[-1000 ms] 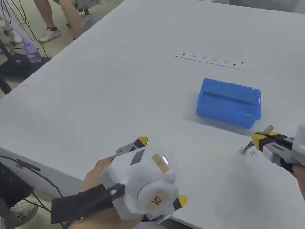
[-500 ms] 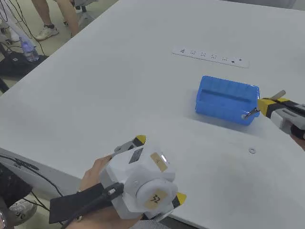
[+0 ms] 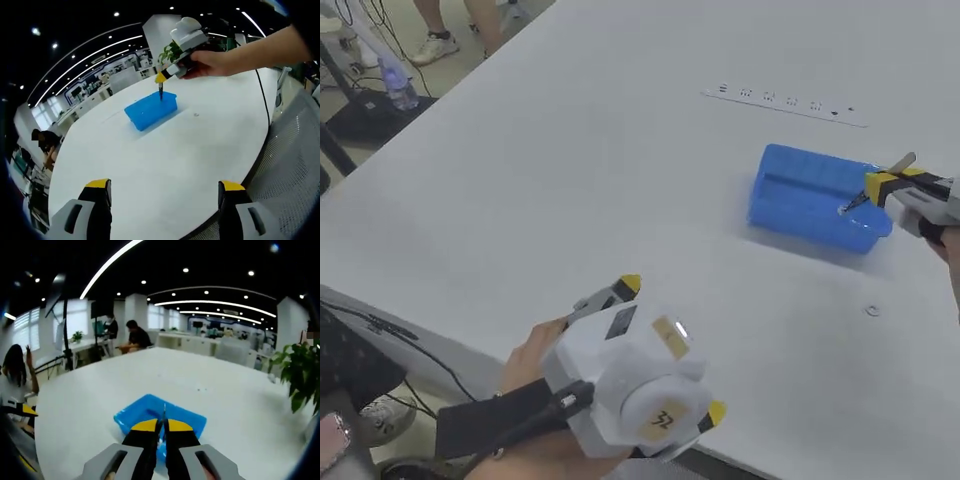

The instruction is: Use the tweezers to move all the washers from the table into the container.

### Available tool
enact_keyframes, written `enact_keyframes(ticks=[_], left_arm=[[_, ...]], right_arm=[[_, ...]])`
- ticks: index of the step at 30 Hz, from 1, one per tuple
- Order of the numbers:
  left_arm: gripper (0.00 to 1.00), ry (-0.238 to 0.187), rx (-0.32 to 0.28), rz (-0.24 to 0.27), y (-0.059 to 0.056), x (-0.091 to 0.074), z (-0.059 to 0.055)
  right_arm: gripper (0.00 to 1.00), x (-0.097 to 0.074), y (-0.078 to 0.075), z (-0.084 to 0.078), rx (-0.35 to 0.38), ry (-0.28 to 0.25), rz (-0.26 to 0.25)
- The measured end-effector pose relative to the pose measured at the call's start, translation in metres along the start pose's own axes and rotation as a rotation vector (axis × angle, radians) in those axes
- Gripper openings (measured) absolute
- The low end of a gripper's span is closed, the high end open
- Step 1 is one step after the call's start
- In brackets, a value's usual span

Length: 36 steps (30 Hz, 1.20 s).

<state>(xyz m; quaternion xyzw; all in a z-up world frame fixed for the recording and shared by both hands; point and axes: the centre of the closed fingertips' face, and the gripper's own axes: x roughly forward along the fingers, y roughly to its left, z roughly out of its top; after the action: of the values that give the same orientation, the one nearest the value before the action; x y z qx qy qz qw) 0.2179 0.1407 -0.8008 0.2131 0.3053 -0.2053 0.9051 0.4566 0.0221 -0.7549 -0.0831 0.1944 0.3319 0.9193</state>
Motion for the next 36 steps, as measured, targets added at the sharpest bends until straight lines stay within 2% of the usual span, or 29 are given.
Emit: enact_keyframes(ticks=[6, 10, 17, 25, 28, 31, 32, 36], left_arm=[[0.9, 0.017, 0.007, -0.012, -0.003, 0.001, -0.003], [0.9, 0.042, 0.012, -0.028, -0.006, 0.004, -0.007], [0.9, 0.059, 0.009, -0.035, -0.007, 0.005, -0.01], [0.9, 0.056, 0.005, -0.024, -0.005, 0.005, -0.01], [0.9, 0.051, 0.006, -0.022, -0.004, 0.004, -0.009], [0.89, 0.049, 0.011, -0.019, -0.004, 0.003, -0.008], [0.89, 0.047, 0.01, -0.017, -0.004, 0.003, -0.008], [0.89, 0.032, 0.005, -0.006, -0.002, 0.002, -0.006]], right_arm=[[0.01, 0.011, -0.003, -0.012, 0.031, 0.019, 0.01], [0.01, 0.018, -0.003, -0.021, 0.027, 0.039, 0.011], [0.01, 0.026, -0.005, -0.034, 0.026, 0.062, 0.023], [0.02, 0.023, -0.001, -0.035, 0.016, 0.072, 0.016], [0.03, 0.02, -0.005, -0.031, 0.019, 0.079, 0.001], [0.02, 0.013, -0.008, -0.019, 0.042, 0.045, -0.002], [0.02, 0.007, -0.007, -0.01, 0.04, 0.024, -0.003], [0.02, -0.011, -0.011, 0.003, 0.021, -0.014, -0.016]])
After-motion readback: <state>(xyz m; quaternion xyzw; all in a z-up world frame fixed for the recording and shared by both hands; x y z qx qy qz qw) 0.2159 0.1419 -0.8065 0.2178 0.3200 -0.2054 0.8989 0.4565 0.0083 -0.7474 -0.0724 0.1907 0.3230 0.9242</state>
